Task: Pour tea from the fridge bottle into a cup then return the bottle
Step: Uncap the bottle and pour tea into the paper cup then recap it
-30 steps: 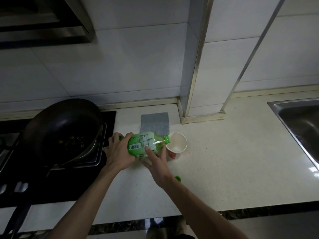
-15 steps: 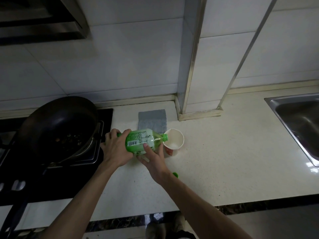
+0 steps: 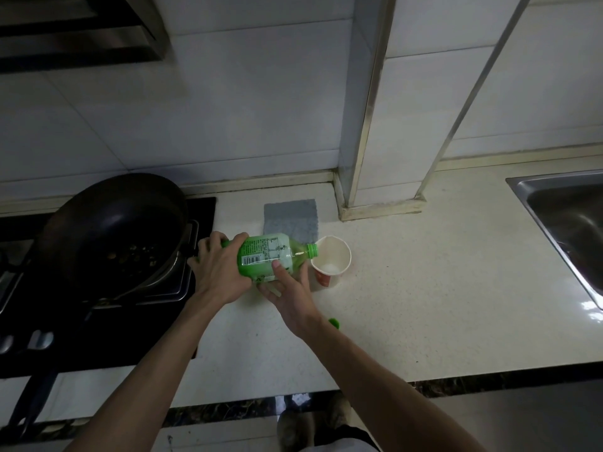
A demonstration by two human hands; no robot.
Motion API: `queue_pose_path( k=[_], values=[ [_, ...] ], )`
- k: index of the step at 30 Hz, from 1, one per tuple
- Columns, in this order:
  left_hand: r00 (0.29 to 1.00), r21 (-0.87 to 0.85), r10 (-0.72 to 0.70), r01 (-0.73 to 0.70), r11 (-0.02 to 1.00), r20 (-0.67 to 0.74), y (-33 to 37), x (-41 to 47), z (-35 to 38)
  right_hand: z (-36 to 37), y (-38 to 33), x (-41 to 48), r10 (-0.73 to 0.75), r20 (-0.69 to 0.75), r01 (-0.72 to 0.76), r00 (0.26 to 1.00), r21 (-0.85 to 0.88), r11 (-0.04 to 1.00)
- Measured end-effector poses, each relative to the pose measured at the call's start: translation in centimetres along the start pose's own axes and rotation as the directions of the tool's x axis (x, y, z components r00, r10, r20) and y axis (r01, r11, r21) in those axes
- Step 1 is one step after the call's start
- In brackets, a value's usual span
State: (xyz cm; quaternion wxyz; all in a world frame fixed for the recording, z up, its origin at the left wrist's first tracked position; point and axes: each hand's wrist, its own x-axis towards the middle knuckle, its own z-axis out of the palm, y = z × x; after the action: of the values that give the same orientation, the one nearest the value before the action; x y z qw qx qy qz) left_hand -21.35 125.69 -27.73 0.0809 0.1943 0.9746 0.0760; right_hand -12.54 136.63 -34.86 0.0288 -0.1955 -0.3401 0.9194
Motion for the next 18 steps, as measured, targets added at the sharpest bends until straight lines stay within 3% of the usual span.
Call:
queue_pose_path(
  k=[18],
  values=[
    [0.999, 0.014, 0.034, -0.033, 0.999, -0.008, 0.44, 0.45, -0.55, 0.01, -0.2, 0.15, -0.006, 0.002, 0.006, 1.0, 0.018, 1.0]
  ],
)
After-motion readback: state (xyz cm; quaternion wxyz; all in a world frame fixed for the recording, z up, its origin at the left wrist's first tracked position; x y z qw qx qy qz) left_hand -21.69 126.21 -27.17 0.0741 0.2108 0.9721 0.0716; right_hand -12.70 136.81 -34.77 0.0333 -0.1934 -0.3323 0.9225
